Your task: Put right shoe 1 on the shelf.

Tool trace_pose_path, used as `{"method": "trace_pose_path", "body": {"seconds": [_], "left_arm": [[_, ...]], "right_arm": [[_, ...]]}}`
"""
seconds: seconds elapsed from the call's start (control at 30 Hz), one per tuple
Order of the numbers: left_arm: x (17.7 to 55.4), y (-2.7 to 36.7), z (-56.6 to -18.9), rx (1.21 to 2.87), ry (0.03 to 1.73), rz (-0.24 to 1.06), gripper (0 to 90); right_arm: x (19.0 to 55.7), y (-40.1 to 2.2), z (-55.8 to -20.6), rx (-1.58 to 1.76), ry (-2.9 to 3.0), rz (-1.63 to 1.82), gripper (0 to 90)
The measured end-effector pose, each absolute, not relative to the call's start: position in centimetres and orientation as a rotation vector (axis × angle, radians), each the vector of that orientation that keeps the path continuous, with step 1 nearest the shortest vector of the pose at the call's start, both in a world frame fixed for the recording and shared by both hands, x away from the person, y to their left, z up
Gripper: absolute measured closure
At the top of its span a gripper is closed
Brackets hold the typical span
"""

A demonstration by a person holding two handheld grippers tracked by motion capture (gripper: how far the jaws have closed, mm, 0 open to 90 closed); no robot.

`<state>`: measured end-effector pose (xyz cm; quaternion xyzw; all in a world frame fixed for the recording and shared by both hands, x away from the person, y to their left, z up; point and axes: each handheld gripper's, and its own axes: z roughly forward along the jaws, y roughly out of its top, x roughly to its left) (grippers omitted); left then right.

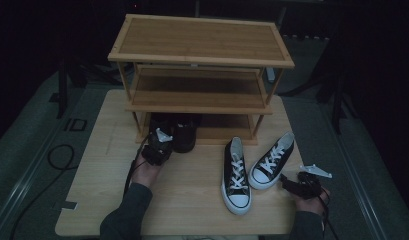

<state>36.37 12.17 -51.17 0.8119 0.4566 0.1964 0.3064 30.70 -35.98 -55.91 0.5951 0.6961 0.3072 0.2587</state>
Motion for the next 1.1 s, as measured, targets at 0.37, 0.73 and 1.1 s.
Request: {"method": "trace_pose_path", "body": {"seconds": [0.37, 0.73, 1.1], "left_arm": [[37.7, 9.4, -51.4, 2.185, 1.18, 0.521, 89.8], [35.7, 11.1, -52.9, 2.166, 1.162, 0.44, 79.9], [33.7, 13.5, -54.2, 2.174, 1.166, 0.41, 65.0]], "right_arm": [[30.7, -36.0, -55.9, 1.613, 1.887, 0.833, 22.8], [30.7, -36.0, -55.9, 1.613, 1.887, 0.833, 22.8], [31.1, -36.0, -55.4, 1.626, 1.944, 0.793, 25.8]]}}
